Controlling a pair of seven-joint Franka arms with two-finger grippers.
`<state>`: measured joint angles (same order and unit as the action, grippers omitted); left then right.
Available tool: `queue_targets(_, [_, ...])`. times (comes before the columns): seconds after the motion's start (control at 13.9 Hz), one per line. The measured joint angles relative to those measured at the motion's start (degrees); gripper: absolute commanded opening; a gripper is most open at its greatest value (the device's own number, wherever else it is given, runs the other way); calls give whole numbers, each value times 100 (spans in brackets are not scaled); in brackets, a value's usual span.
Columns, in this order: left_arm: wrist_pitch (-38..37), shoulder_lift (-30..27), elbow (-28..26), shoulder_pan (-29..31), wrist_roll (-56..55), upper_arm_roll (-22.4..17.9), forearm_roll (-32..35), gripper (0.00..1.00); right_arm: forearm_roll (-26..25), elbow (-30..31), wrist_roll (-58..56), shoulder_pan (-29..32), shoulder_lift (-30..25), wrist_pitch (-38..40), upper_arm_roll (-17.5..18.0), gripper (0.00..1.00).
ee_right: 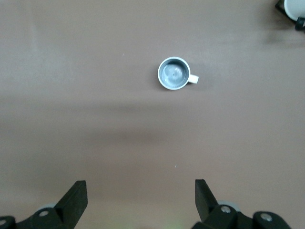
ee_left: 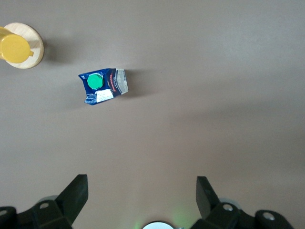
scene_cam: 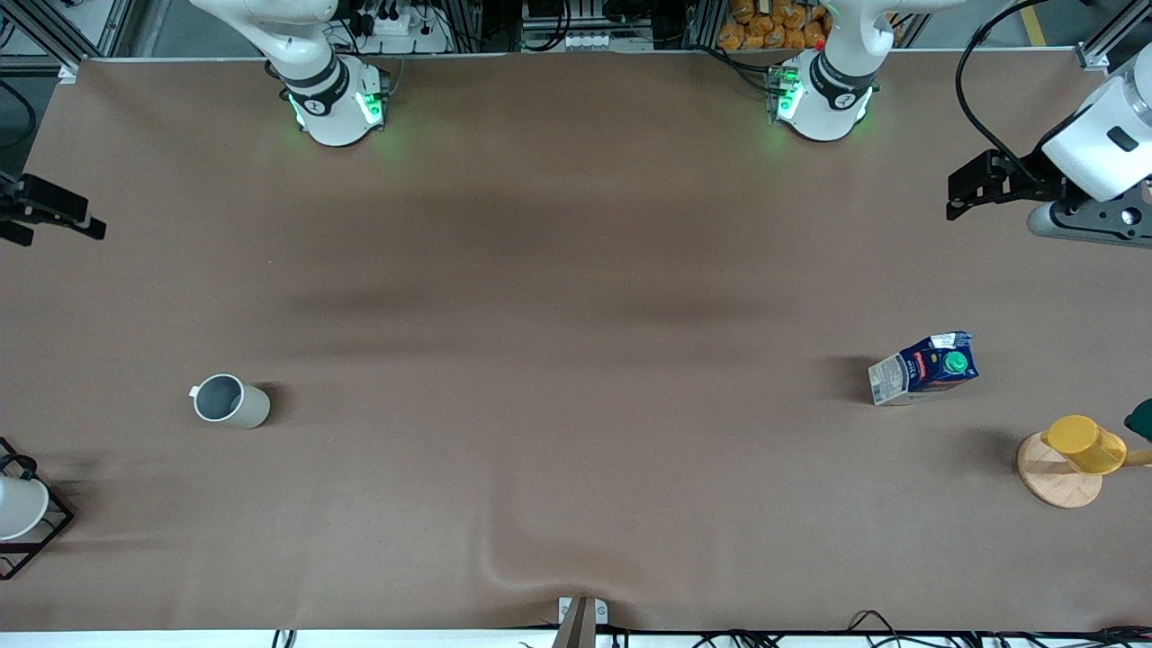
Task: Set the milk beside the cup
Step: 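Lower the left gripper onto the milk carton and close it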
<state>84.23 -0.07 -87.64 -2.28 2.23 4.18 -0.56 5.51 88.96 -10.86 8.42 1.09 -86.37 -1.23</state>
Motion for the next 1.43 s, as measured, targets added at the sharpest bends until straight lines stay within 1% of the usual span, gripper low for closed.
queue_targets(0.29, [187, -1, 0, 29, 0, -33, 14, 100, -34, 34, 0, 1, -5, -28, -3, 100])
queue_targets(0.79, [194, 6, -11, 39, 0, -42, 16, 100, -296, 34, 0, -4, -35, -21, 19, 100])
queue_targets(1.0, [196, 52, -29, 213, -2, -55, 23, 100, -319, 35, 0, -4, -57, -15, 19, 100])
queue_targets(1.22, [392, 293, -111, 574, -2, -70, 39, 100, -322, 45, 0, -4, -57, 1, 21, 100])
queue_targets(1.43, [904, 833, -160, 742, -27, -79, 77, 100, -325, 74, 0, -4, -56, -48, 22, 100])
